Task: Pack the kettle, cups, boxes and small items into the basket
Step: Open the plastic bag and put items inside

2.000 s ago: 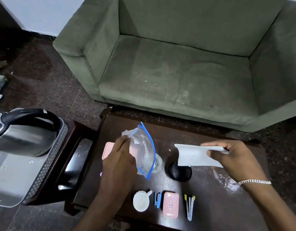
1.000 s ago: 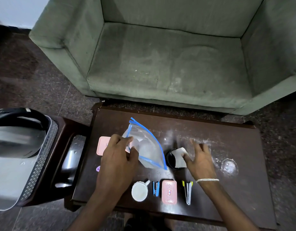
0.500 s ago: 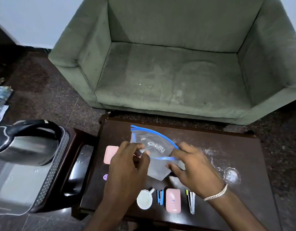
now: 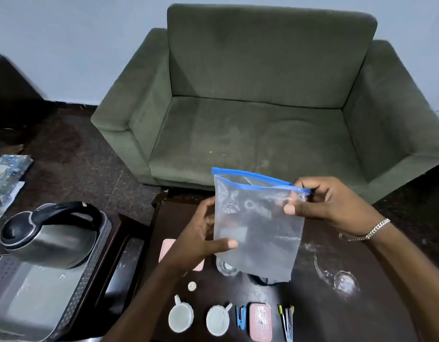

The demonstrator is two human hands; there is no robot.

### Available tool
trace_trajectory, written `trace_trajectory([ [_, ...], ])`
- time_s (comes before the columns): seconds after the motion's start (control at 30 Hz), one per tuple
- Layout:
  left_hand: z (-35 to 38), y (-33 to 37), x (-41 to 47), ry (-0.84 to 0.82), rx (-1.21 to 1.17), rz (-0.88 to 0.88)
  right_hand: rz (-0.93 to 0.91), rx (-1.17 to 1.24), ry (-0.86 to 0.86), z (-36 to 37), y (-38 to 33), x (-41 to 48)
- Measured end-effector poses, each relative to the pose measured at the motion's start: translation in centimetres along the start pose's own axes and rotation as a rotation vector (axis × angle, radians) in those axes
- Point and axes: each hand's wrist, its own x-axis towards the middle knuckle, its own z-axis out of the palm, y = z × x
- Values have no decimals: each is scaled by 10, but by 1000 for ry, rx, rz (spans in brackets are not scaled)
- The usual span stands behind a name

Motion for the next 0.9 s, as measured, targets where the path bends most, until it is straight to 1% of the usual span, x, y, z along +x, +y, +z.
trace_trajectory([
  [0.03, 5, 3, 6, -19, -23, 17, -3, 96, 19, -5, 2, 1],
  [0.1, 13, 8, 16, 10, -69, 40, 0, 347, 93, -9, 7, 5],
  [0.17, 18, 9, 24, 76, -113, 53, 82, 539, 227, -2, 19, 9],
  [0.2, 21, 8, 27, 106, -123, 61, 137, 571, 289, 6, 28, 8],
  [0.3, 25, -2, 29, 183, -114, 76, 179, 579, 354, 42, 62, -3],
  [0.43, 26, -19, 23, 240, -82, 74, 249, 532, 538, 75, 100, -20],
  [0.5, 25, -28, 18, 280, -50, 68, 228, 519, 560, 82, 112, -23],
  [0.57, 24, -35, 13, 311, -76, 21, 213, 537, 567, 85, 117, -26],
  [0.63, 21, -37, 9, 288, -150, -96, 206, 574, 559, 86, 120, -29],
  [0.73, 15, -45, 4, 115, -303, -294, 215, 633, 521, 84, 124, -31],
  [0.8, 16, -53, 0, 20, -392, -345, 217, 647, 496, 84, 128, -33],
  [0.9, 23, -54, -3, -7, -503, -375, 213, 633, 451, 84, 130, -34],
])
